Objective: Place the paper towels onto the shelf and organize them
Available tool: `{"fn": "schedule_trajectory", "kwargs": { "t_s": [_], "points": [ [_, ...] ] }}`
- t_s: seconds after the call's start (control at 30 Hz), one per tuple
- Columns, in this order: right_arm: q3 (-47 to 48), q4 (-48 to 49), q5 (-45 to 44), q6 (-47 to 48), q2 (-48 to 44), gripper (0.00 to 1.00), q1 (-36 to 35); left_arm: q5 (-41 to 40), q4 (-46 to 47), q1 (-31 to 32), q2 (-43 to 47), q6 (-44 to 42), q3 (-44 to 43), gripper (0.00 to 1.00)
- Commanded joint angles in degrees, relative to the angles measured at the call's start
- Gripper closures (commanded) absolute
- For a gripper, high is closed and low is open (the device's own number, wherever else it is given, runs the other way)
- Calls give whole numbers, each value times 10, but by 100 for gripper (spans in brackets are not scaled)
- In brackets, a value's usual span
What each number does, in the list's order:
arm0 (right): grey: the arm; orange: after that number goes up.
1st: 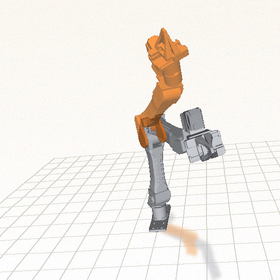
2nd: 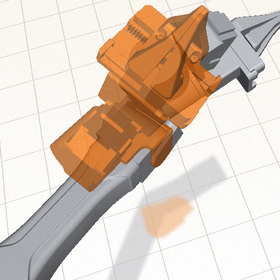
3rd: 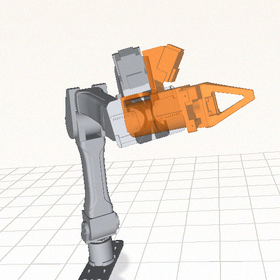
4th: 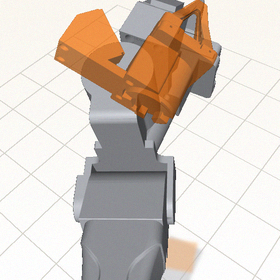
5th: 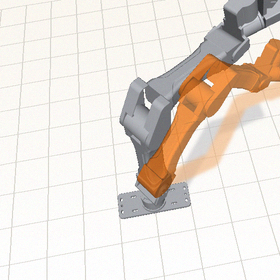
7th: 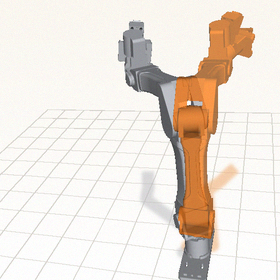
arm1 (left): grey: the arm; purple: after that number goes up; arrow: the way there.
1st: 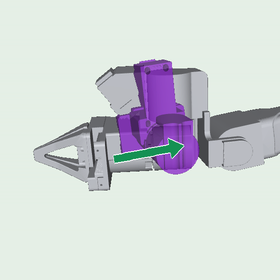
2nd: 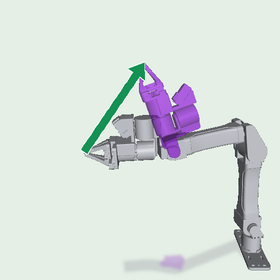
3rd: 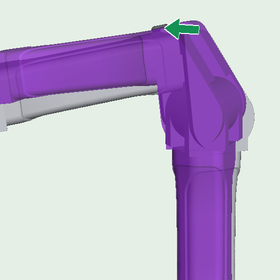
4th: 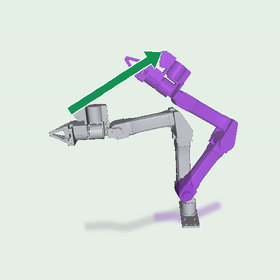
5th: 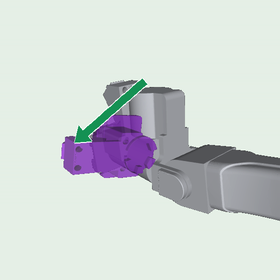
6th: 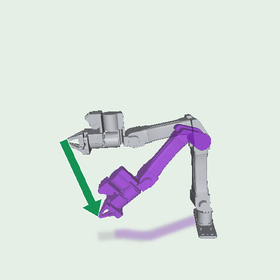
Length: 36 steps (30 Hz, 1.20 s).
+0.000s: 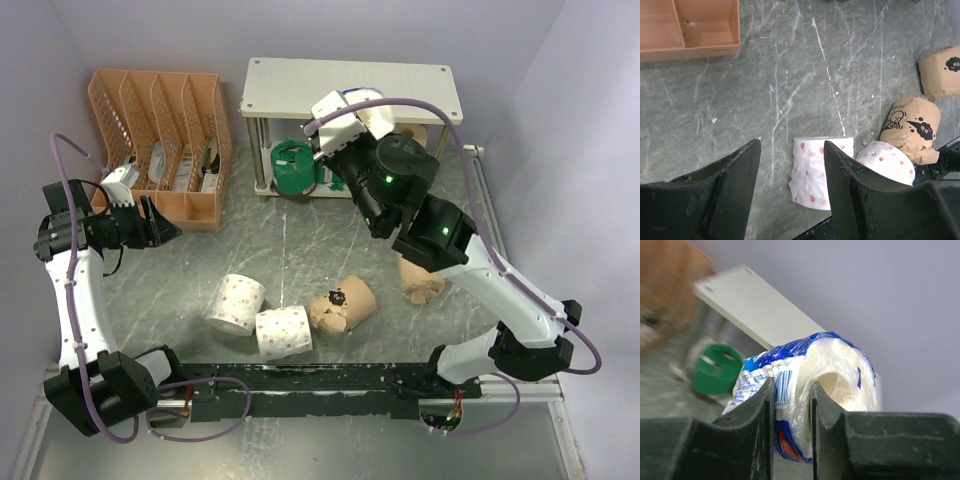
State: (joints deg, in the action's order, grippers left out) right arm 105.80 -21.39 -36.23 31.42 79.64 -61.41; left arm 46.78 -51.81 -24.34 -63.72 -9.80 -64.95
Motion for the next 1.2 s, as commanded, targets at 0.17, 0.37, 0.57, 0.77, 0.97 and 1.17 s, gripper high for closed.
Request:
{"fn": "schedule_trajectory", "kwargs": {
  "t_s": [0.17, 0.37, 0.57, 0.77, 0.97, 1.17],
  "points": [
    [118, -27, -88, 163, 93, 100, 140, 28, 46, -5, 36, 34, 31, 38],
    [152, 46, -17, 195, 130, 100, 242, 27, 62, -5, 54, 50, 47, 37],
    [186, 44, 22, 127, 176, 100, 327, 29, 61, -5, 70, 47, 60, 37],
    [174, 101, 28, 103, 220, 100, 385, 38, 68, -5, 81, 44, 70, 36],
    [182, 141, 56, 78, 258, 100, 419, 37, 80, -5, 84, 54, 67, 36],
    [183, 179, 53, 77, 296, 100, 424, 46, 87, -5, 84, 60, 62, 36]
  ]
}}
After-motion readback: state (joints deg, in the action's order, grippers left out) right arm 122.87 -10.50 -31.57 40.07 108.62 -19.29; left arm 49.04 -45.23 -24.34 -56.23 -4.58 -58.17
